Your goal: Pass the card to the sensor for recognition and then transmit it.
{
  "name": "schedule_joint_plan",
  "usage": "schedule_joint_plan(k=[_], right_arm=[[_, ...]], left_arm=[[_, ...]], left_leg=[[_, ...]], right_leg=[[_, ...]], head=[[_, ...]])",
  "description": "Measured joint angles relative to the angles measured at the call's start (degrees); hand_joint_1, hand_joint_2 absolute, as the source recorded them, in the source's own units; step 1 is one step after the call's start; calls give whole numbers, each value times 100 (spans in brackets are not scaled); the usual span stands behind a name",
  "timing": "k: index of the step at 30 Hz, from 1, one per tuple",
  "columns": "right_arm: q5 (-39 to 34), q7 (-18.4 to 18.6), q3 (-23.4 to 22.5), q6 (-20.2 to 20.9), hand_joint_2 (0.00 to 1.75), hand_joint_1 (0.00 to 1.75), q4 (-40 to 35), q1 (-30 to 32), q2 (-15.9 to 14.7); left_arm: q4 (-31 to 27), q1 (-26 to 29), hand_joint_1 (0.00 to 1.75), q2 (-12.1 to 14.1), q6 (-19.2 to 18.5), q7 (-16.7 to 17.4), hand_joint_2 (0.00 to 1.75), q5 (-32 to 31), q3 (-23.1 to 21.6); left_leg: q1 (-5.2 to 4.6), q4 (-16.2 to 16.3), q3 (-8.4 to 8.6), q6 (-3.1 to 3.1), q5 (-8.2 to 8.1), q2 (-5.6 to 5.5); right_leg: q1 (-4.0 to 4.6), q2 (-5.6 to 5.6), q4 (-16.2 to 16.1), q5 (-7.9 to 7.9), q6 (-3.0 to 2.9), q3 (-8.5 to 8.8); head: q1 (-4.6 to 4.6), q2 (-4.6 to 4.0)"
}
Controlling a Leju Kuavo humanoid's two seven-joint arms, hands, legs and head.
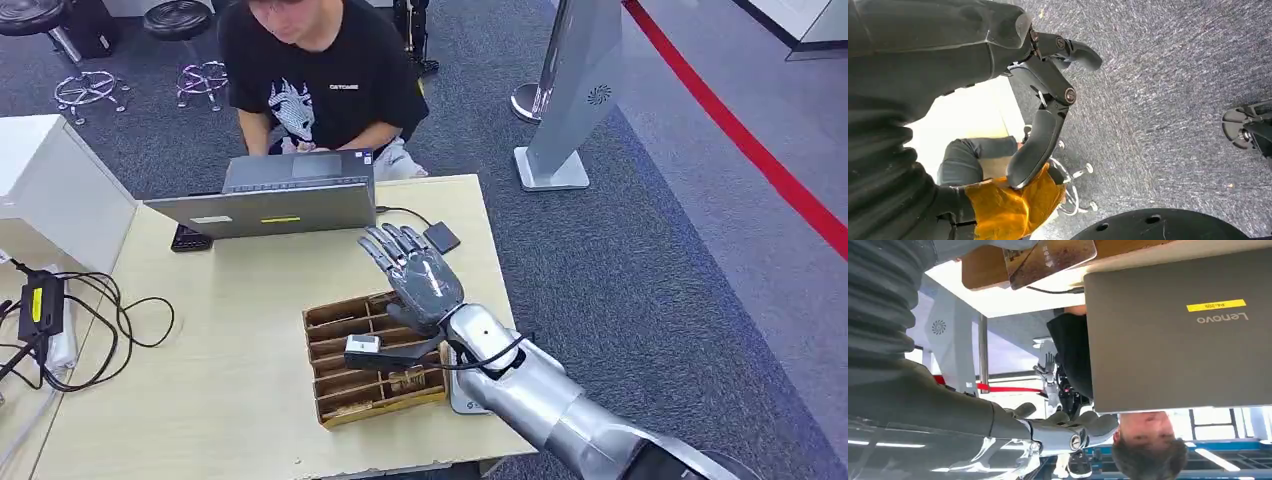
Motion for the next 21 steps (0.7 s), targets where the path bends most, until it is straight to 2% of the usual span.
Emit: schedule_joint_plan(k=[5,9,12,16,19,21], right_arm=[[-2,-2,0,-33,175,0,-2,2,0],[-256,-173,-68,-298,175,0,-140,101,-33],[-582,-326,-252,-433,175,0,-703,337,-228],[-699,-378,-496,-417,175,0,-1459,542,-522],[-771,-459,-614,-455,175,0,-1843,717,-627],[-844,-647,-757,-663,175,0,-2009,919,-627]], left_arm=[[0,0,0,0,0,0,175,0,2],[0,1,0,0,9,0,175,0,18],[0,7,0,-2,42,-2,175,28,83],[0,15,0,-2,68,-4,175,41,173],[0,17,0,-2,70,-9,175,42,221],[0,15,0,-7,77,-9,175,22,258]], left_leg=[[0,0,0,0,0,0],[0,1,0,0,0,0],[0,1,-3,0,-1,-3],[0,1,-1,0,-3,3],[0,0,-1,0,-3,1],[0,0,1,0,-3,0]], right_leg=[[0,0,0,0,0,0],[0,0,-1,0,0,-1],[0,-2,-2,0,0,-2],[0,2,-3,0,0,-2],[0,0,-3,-1,0,-2],[0,0,-3,-1,0,-2]], head=[[0,0],[0,0],[0,0],[0,0],[-2,0],[0,0]])
